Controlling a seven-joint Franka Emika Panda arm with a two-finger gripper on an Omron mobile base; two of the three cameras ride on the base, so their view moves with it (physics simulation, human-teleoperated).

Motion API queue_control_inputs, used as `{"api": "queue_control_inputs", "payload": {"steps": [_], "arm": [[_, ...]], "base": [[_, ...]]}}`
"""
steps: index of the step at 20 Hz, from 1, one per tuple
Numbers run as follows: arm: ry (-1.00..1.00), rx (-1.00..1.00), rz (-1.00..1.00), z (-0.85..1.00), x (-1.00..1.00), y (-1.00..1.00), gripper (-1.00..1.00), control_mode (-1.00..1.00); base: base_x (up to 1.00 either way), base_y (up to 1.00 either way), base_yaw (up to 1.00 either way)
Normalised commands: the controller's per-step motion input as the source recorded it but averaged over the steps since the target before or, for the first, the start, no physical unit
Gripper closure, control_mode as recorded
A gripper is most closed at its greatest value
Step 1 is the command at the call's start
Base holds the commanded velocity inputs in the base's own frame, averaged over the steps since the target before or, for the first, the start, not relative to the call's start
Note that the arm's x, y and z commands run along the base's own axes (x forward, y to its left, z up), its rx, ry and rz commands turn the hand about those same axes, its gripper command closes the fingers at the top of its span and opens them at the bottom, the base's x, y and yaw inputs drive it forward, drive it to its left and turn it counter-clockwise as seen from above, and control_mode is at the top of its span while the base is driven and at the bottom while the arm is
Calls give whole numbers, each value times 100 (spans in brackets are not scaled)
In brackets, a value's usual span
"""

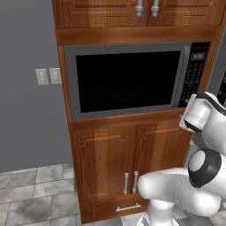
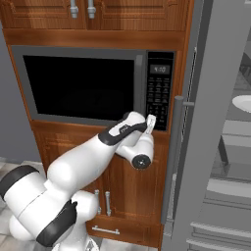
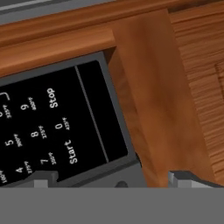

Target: Transport the chicken drumstick from the fridge to the microwave and turn on the microwave.

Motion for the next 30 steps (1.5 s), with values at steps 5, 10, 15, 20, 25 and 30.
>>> {"api": "queue_control_inputs", "payload": {"steps": [5, 10, 15, 20, 25, 30], "arm": [[0, 0, 0, 0, 14, 2, -100, -100], [0, 0, 0, 0, 9, 0, -100, -100], [0, 0, 0, 0, 3, 0, -100, -100], [0, 0, 0, -4, 1, 0, -100, -100], [0, 0, 0, -2, 7, -1, -100, -100], [0, 0, 0, 0, 9, -10, -100, -100]], "base": [[0, 0, 0], [0, 0, 0], [0, 0, 0], [0, 0, 0], [0, 0, 0], [0, 0, 0]]}}
